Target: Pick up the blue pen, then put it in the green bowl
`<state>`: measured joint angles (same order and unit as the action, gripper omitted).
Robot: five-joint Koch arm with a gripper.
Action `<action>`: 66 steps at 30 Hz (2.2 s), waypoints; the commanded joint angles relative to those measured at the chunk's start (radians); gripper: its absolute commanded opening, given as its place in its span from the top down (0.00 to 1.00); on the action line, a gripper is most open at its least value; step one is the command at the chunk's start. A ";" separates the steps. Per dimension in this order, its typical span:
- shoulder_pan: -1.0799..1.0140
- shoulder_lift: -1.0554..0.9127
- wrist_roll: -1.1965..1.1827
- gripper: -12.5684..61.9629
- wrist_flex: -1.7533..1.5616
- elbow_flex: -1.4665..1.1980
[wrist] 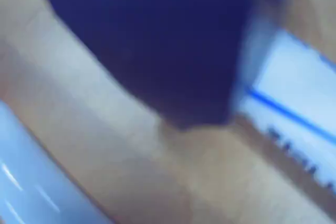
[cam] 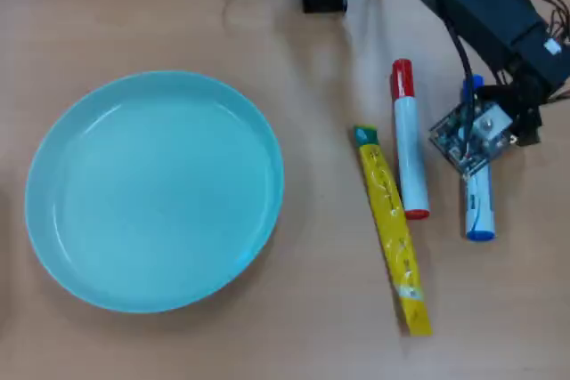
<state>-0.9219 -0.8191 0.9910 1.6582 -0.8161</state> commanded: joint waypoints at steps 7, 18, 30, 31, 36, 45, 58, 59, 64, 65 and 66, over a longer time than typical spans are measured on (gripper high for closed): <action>-0.025 -0.011 -0.002 0.51 -0.003 0.066; -0.028 -0.012 -0.043 0.91 -0.008 0.060; 0.043 -0.029 -0.048 0.92 0.032 0.063; 0.054 -0.043 -0.052 0.91 0.049 0.069; 0.118 -0.169 -0.067 0.91 0.107 0.071; 0.138 -0.293 -0.183 0.91 0.155 0.072; 0.137 -0.413 -0.360 0.91 0.149 0.107; 0.137 -0.413 -0.368 0.91 0.149 0.117; 0.138 -0.419 -0.422 0.91 0.150 0.149; 0.137 -0.419 -0.456 0.92 0.149 0.160; 0.135 -0.420 -0.495 0.92 0.149 0.173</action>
<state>-0.7869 -1.1520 0.5706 1.7487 -0.7762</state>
